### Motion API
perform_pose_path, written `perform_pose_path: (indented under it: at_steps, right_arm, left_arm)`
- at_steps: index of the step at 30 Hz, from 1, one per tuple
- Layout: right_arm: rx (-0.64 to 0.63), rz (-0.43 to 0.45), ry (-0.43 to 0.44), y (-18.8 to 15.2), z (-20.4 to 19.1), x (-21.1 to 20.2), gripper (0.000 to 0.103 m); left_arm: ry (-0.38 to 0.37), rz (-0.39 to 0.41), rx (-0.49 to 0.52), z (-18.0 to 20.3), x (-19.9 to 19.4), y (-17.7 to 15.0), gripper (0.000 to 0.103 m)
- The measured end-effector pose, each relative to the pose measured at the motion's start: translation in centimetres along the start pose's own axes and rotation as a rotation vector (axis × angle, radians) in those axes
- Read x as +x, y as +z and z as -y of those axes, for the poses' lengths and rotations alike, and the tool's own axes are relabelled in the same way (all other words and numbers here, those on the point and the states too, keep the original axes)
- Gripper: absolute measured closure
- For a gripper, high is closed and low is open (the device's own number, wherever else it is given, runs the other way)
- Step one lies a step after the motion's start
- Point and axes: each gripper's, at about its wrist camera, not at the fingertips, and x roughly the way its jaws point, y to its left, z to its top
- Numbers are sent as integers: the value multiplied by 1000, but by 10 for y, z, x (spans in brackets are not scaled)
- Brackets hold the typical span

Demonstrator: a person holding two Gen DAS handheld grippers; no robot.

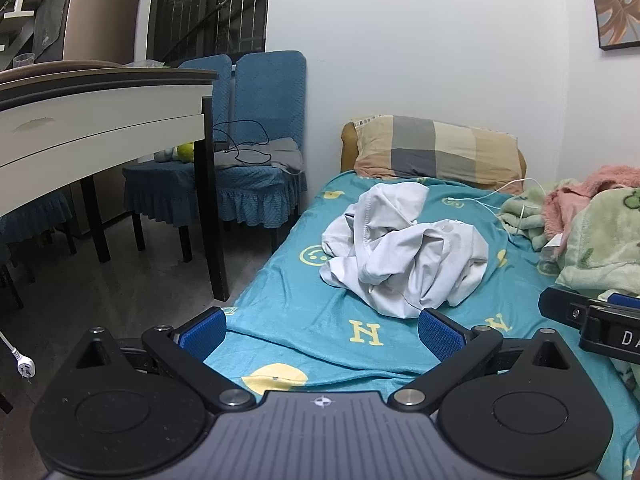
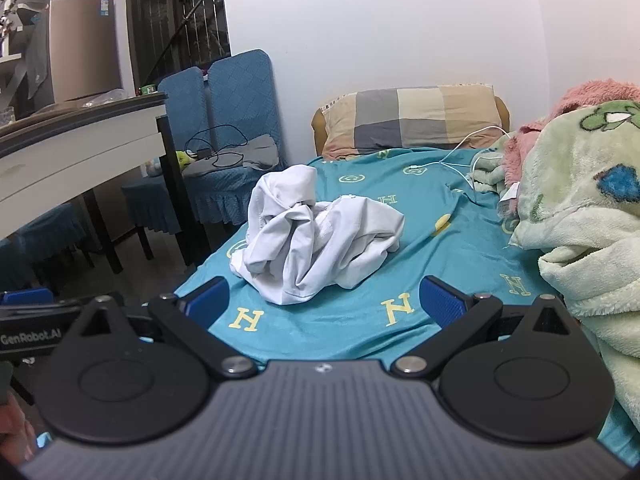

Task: Fold clothes
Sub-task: 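Move both tools toward the crumpled white T-shirt on the bed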

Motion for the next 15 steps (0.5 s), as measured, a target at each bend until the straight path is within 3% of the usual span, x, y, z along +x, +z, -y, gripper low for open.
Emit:
perform_pose_path:
  at_steps: [15]
  right_arm:
    - [8, -4, 1, 0, -4, 2, 0]
  left_arm:
    - [13, -11, 1, -1, -2, 0, 0]
